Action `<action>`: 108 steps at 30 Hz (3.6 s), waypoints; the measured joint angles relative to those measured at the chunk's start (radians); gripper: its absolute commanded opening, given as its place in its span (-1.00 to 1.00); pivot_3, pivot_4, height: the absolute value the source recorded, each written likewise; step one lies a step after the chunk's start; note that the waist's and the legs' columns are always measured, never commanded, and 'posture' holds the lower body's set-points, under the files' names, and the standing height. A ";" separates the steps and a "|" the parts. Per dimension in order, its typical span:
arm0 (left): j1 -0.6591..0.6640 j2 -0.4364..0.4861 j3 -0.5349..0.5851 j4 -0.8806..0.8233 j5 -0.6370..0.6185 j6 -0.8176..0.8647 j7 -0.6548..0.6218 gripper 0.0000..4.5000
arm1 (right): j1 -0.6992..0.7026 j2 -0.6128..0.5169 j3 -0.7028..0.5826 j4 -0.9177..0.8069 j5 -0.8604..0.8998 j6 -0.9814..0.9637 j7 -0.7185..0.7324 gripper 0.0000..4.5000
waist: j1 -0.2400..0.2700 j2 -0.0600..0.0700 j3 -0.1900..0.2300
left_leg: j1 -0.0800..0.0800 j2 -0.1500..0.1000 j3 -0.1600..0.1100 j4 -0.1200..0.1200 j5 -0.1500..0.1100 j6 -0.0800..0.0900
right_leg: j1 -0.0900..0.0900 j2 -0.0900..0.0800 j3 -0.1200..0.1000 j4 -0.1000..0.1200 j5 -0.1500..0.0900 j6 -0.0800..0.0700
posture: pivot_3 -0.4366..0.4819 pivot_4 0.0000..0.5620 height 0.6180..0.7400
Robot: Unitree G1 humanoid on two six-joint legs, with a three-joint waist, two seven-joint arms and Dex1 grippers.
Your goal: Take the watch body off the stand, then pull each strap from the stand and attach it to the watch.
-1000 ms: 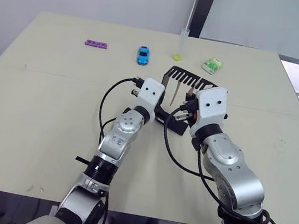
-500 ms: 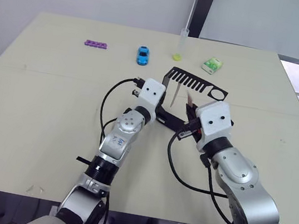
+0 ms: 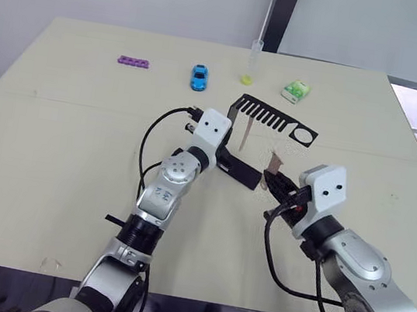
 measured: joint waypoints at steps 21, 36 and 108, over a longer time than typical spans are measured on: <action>0.181 0.430 0.175 -0.289 -0.476 0.335 -0.632 0.97 | -0.003 -0.163 -0.222 0.091 0.425 0.043 0.240 -1.00 | -0.021 0.000 0.000 | 0.000 0.001 -0.002 0.002 0.000 0.000 | 0.001 0.000 -0.001 0.004 0.000 0.000 | -0.05 -0.47 1.00; 0.092 0.485 0.198 -0.303 -0.841 0.523 -0.892 0.97 | -0.102 -0.241 -0.259 0.204 0.777 0.088 0.248 -1.00 | -0.025 0.000 0.000 | 0.001 0.001 -0.003 0.001 0.000 0.001 | 0.003 -0.001 -0.002 -0.001 0.000 0.000 | -0.05 -0.47 1.00; -0.021 0.303 0.097 -0.286 -0.877 0.516 -0.820 -0.91 | -0.203 -0.331 -0.104 0.319 0.870 0.087 0.297 -1.00 | -0.024 0.000 0.000 | 0.000 0.001 -0.004 0.002 -0.001 0.001 | 0.003 -0.001 -0.001 -0.002 0.000 0.000 | -0.05 -0.47 1.00</action>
